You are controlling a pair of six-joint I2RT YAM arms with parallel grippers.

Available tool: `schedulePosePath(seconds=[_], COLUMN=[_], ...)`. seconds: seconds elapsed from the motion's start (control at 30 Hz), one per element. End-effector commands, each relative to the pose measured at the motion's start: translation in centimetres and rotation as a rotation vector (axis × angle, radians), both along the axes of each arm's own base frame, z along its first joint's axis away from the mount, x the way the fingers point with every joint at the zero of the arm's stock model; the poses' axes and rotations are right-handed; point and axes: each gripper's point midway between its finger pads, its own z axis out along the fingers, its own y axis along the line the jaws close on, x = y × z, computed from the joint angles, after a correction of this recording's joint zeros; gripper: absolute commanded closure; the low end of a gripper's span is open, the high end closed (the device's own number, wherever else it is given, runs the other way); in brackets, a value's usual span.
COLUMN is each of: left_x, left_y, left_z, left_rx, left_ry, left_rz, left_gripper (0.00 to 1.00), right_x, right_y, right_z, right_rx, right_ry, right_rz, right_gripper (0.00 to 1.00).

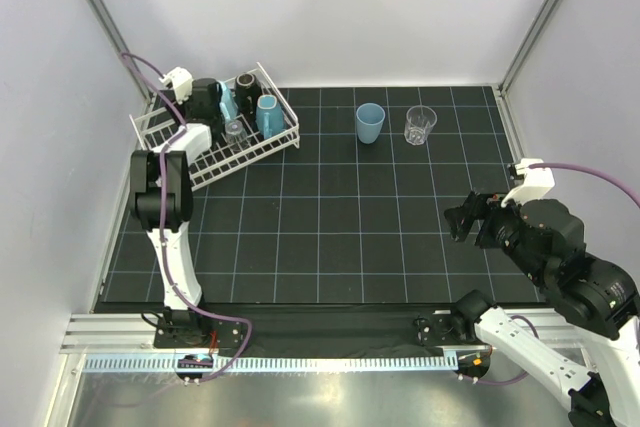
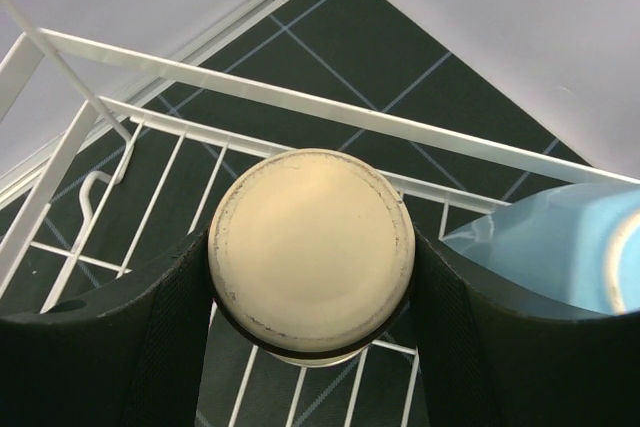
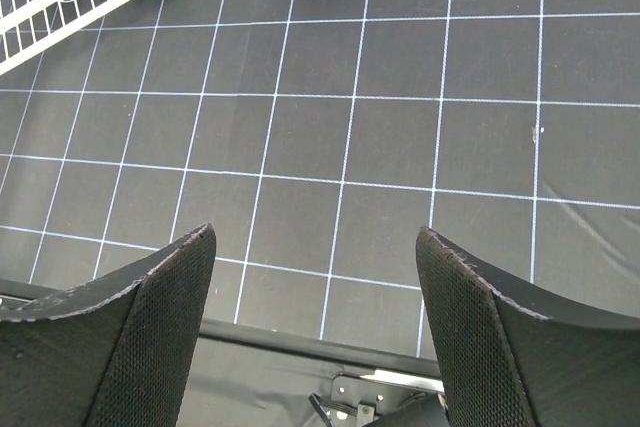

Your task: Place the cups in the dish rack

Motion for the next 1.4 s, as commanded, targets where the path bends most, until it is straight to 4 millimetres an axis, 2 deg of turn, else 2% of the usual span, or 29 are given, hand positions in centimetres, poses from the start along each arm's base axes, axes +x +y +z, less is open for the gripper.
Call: schedulePosePath(seconds=[0.0, 0.07, 0.1, 0.13, 0.23, 0.4, 0.43, 0.5, 0.57, 0.63, 0.67, 0.7, 0.73, 0.77, 0.83, 0.87, 0.9, 0.97, 1.0, 1.03, 1.07, 1.13, 1.17, 1.2, 1.23, 1.27, 1.3, 1.33, 1.37], left_x=[-0.1, -0.1, -0.1, -0.2, -0.2, -0.6, -0.8, -1.3, -1.8, -2.7, -3.4, -3.8, -4.6, -5.6, -7.4, -8.8, -9.9, -12.3, -13.6, -14.4, -15.6, -18.1, -19.5, -21.0, -22.1, -23.0, -24.2, -25.6, -26.8], left_y=[1.3, 1.4, 1.4, 1.5, 1.2, 0.9, 0.7, 0.6, 0.1, -0.6, -0.9, -1.3, -1.6, -2.4, -3.4, -4.3, -4.8, -5.8, -6.9, -7.6, -9.2, -10.9, -13.4, -14.9, -16.7, -17.7, -18.5, -19.7, -20.7], left_z=[0.8, 0.8, 0.8, 0.8, 1.2, 2.9, 4.1, 4.9, 7.4, 8.2, 9.9, 10.6, 10.8, 12.8, 13.3, 14.6, 15.0, 13.4, 15.0, 14.6, 13.6, 14.7, 14.1, 14.9, 14.8, 14.6, 14.0, 14.8, 15.0], left_rx=[-0.023, -0.03, -0.033, -0.034, -0.039, -0.05, -0.063, -0.089, -0.112, -0.141, -0.158, -0.19, -0.206, -0.231, -0.283, -0.317, -0.345, -0.407, -0.448, -0.476, -0.495, -0.447, -0.43, -0.461, -0.486, -0.508, -0.526, -0.561, -0.577], left_ry=[-0.043, -0.042, -0.043, -0.041, -0.042, -0.051, -0.073, -0.093, -0.13, -0.096, -0.108, -0.117, -0.089, -0.118, -0.123, -0.142, -0.148, -0.104, -0.138, -0.128, -0.085, -0.066, -0.026, -0.038, -0.025, -0.014, 0.017, 0.014, 0.025], left_rz=[0.051, 0.058, 0.057, 0.056, 0.045, 0.023, 0.013, 0.018, 0.001, -0.028, -0.041, -0.046, -0.057, -0.084, -0.1, -0.133, -0.144, -0.149, -0.199, -0.223, -0.273, -0.326, -0.395, -0.465, -0.523, -0.556, -0.595, -0.669, -0.72], left_gripper=[0.55, 0.32, 0.25, 0.15, 0.0, 0.0, 0.0, 0.0, 0.0, 0.0, 0.0, 0.0, 0.0, 0.0, 0.0, 0.0, 0.0, 0.0, 0.0, 0.0, 0.0, 0.0, 0.0, 0.0, 0.01, 0.0, 0.0, 0.01, 0.01], right_x=[0.7, 0.7, 0.7, 0.6, 0.6, 0.6, 0.7, 0.8, 1.0, 1.3, 1.6, 1.9, 2.0, 2.3, 2.7, 3.0, 3.5, 4.2, 5.0, 5.4, 6.0, 7.7, 8.5, 9.8, 10.7, 11.5, 12.5, 14.1, 14.9], right_y=[0.6, 0.6, 0.6, 0.6, 0.8, 1.1, 1.2, 1.5, 2.0, 2.7, 2.9, 3.3, 3.6, 3.9, 4.5, 4.8, 5.2, 5.4, 5.8, 6.0, 6.0, 6.9, 7.0, 7.8, 8.2, 8.5, 8.8, 9.6, 9.9], right_z=[0.5, 0.4, 0.5, 0.4, 0.5, 0.3, 0.3, 0.2, 0.0, 0.0, -0.2, 0.0, -0.3, -0.5, -0.7, -0.8, -1.0, -1.2, -1.5, -1.6, -1.5, -1.5, -1.6, -1.3, -1.2, -1.1, 0.3, -0.9, -0.8], right_rx=[0.021, 0.024, 0.025, 0.027, 0.035, 0.047, 0.05, 0.053, 0.056, 0.066, 0.063, 0.07, 0.071, 0.068, 0.079, 0.08, 0.087, 0.086, 0.083, 0.081, 0.076, 0.073, 0.066, 0.068, 0.07, 0.065, 0.078, 0.05, 0.054], right_ry=[-0.019, -0.016, -0.017, -0.013, -0.016, -0.012, -0.016, -0.012, 0.001, 0.002, 0.011, 0.005, 0.013, 0.027, 0.034, 0.04, 0.048, 0.055, 0.065, 0.066, 0.062, 0.063, 0.062, 0.064, 0.068, 0.071, 0.045, 0.084, 0.09], right_rz=[-0.002, 0.001, -0.001, 0.0, 0.005, 0.016, 0.017, 0.025, 0.041, 0.06, 0.064, 0.072, 0.081, 0.085, 0.094, 0.095, 0.092, 0.074, 0.064, 0.057, 0.042, 0.027, 0.009, -0.001, -0.016, -0.025, -0.042, -0.054, -0.07], right_gripper=[0.19, 0.19, 0.19, 0.19, 0.19, 0.19, 0.19, 0.19, 0.19, 0.19, 0.19, 0.19, 0.19, 0.19, 0.19, 0.19, 0.19, 0.18, 0.18, 0.18, 0.18, 0.18, 0.18, 0.18, 0.19, 0.18, 0.18, 0.18, 0.19])
